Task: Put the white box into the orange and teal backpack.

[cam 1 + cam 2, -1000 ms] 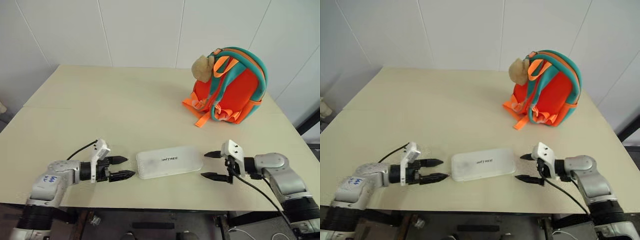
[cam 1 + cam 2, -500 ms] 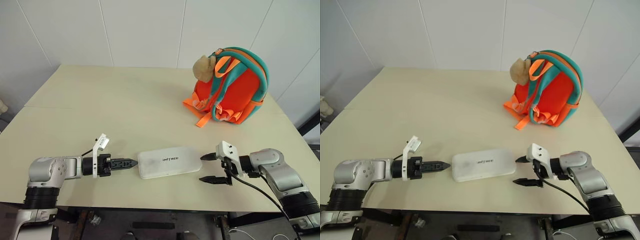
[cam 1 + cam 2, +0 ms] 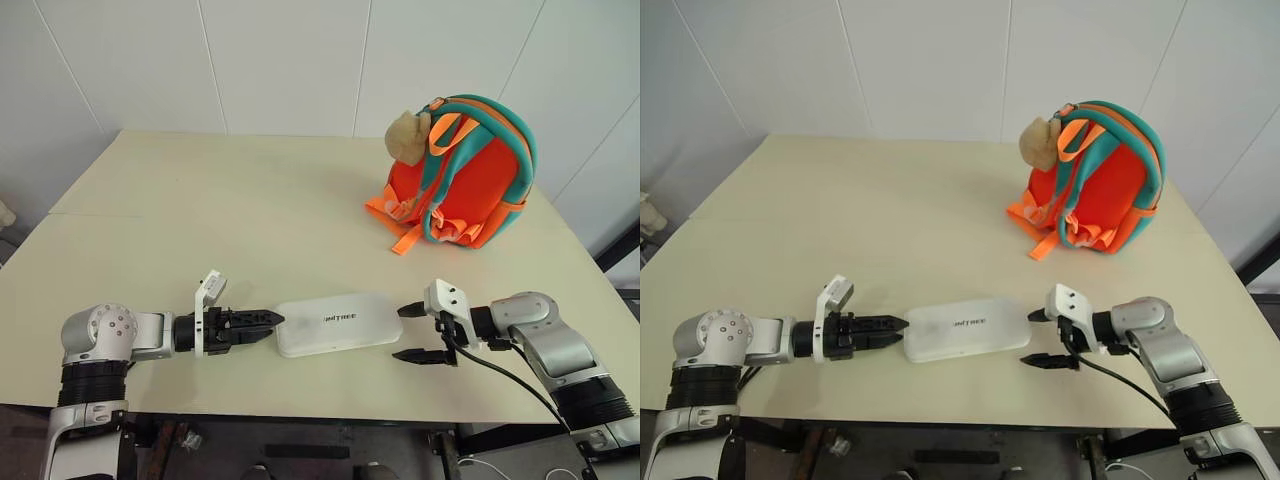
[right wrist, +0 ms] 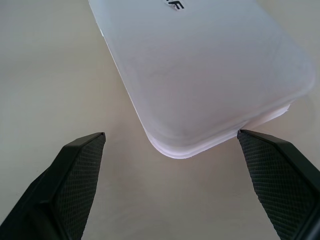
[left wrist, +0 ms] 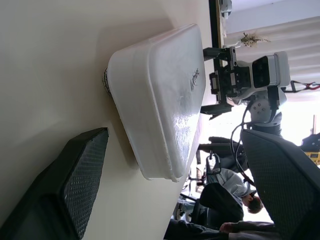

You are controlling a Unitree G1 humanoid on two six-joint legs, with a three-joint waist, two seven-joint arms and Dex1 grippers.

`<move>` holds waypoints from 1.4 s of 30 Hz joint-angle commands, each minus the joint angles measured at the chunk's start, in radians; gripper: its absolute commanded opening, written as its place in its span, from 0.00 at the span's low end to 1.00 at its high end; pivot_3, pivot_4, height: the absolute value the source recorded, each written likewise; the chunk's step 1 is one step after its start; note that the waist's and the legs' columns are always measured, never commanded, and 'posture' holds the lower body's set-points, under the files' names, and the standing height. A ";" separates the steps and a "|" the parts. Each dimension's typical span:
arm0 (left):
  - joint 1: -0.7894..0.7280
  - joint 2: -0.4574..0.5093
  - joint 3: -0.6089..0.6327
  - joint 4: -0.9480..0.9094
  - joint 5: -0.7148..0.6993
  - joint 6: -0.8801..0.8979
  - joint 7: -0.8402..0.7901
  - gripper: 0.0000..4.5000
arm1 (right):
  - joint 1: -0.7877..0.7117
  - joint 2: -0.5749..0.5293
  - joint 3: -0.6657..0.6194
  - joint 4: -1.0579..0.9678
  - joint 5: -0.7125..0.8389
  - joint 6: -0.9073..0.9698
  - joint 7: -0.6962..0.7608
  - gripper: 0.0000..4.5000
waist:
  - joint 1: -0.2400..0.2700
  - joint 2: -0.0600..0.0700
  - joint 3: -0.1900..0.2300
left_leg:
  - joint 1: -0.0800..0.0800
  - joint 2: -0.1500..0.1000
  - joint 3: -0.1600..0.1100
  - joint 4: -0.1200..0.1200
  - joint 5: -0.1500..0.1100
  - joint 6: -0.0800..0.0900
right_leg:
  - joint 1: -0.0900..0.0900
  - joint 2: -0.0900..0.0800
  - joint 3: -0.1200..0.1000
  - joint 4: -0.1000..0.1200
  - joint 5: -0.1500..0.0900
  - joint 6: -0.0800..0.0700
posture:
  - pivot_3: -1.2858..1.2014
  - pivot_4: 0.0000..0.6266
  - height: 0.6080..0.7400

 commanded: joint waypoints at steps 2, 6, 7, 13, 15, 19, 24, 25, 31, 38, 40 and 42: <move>0.026 0.016 -0.051 0.042 -0.118 0.016 0.093 1.00 | -0.003 0.006 -0.003 -0.024 0.011 -0.019 -0.002 0.99 | 0.000 0.000 0.000 | 0.000 0.000 0.000 0.000 0.000 0.000 | 0.000 0.000 0.000 0.000 0.000 0.000 | 0.52 0.24 1.00; 0.011 -0.026 -0.046 0.094 -0.215 0.016 0.189 1.00 | 0.002 0.025 0.002 -0.047 0.015 -0.010 -0.014 0.99 | 0.001 0.000 0.000 | 0.000 0.000 0.000 0.000 0.000 0.000 | 0.000 0.000 0.000 -0.001 0.000 0.000 | 0.52 0.24 1.00; 0.010 -0.034 -0.049 0.098 -0.240 0.016 0.211 1.00 | 0.003 0.028 0.003 -0.054 0.016 -0.007 -0.016 0.99 | 0.002 0.000 0.000 | 0.000 0.000 0.000 0.000 0.000 0.000 | 0.000 0.000 0.000 0.000 0.000 0.000 | 0.52 0.24 1.00; 0.003 -0.091 -0.038 0.132 -0.338 0.016 0.343 1.00 | 0.001 0.048 0.014 -0.078 0.013 0.003 -0.031 0.99 | 0.007 0.000 0.000 | 0.000 -0.001 0.000 0.001 0.000 0.000 | 0.001 -0.001 0.000 0.000 0.000 0.000 | 0.52 0.24 1.00; -0.001 -0.103 -0.026 0.143 -0.355 0.016 0.377 1.00 | 0.002 0.051 0.016 -0.086 0.016 0.008 -0.035 0.99 | 0.006 0.000 0.000 | 0.000 -0.001 0.000 0.001 0.000 0.000 | 0.001 -0.001 0.000 0.000 0.000 0.000 | 0.52 0.24 1.00; -0.010 -0.116 -0.009 0.161 -0.389 0.016 0.427 1.00 | 0.005 0.049 0.017 -0.086 0.016 0.003 -0.041 0.99 | 0.006 0.000 0.000 | 0.000 -0.001 -0.001 0.001 0.000 -0.001 | 0.001 -0.001 0.000 0.000 0.000 0.001 | 0.52 0.24 1.00; 0.008 -0.099 -0.037 0.147 -0.435 0.016 0.451 0.74 | 0.014 0.043 0.015 -0.079 0.012 -0.012 -0.043 1.00 | 0.004 0.000 0.000 | 0.000 -0.001 -0.001 0.002 0.000 -0.001 | 0.001 0.000 0.000 0.000 0.001 0.001 | 0.52 0.24 1.00; 0.013 -0.093 -0.045 0.142 -0.445 0.016 0.451 0.67 | 0.014 0.043 0.013 -0.078 0.011 -0.013 -0.044 1.00 | 0.004 0.000 0.000 | 0.000 -0.001 -0.001 0.002 0.000 -0.001 | 0.001 0.000 0.000 0.000 0.001 0.001 | 0.52 0.24 1.00; 0.019 -0.082 -0.056 0.145 -0.478 0.016 0.470 0.30 | 0.015 0.045 0.001 -0.081 0.018 -0.011 -0.058 1.00 | 0.003 0.000 0.000 | 0.000 -0.001 -0.001 0.001 0.000 -0.001 | 0.001 0.000 0.000 -0.001 0.000 0.001 | 0.52 0.24 1.00; -0.002 -0.069 0.072 0.081 -0.460 -0.050 0.440 0.28 | -0.119 -0.005 -0.132 0.073 0.033 -0.028 -0.134 1.00 | 0.002 0.000 0.000 | -0.001 -0.001 0.000 0.001 0.000 -0.001 | 0.000 -0.001 0.000 -0.001 0.001 0.001 | 0.52 0.24 1.00; -0.009 -0.035 0.095 0.071 -0.440 -0.066 0.415 0.28 | -0.210 -0.019 -0.163 0.189 0.011 -0.054 -0.189 1.00 | -0.002 0.000 0.000 | -0.001 -0.001 0.000 0.002 0.001 -0.001 | -0.001 0.000 0.000 -0.001 0.002 0.000 | 0.52 0.24 1.00; -0.002 0.013 0.098 0.054 -0.399 -0.090 0.376 0.28 | -0.328 -0.031 -0.174 0.345 -0.039 -0.100 -0.267 1.00 | -0.009 0.000 0.000 | -0.001 -0.001 0.000 0.001 0.001 -0.001 | -0.001 0.000 0.000 -0.001 0.002 0.000 | 0.52 0.24 1.00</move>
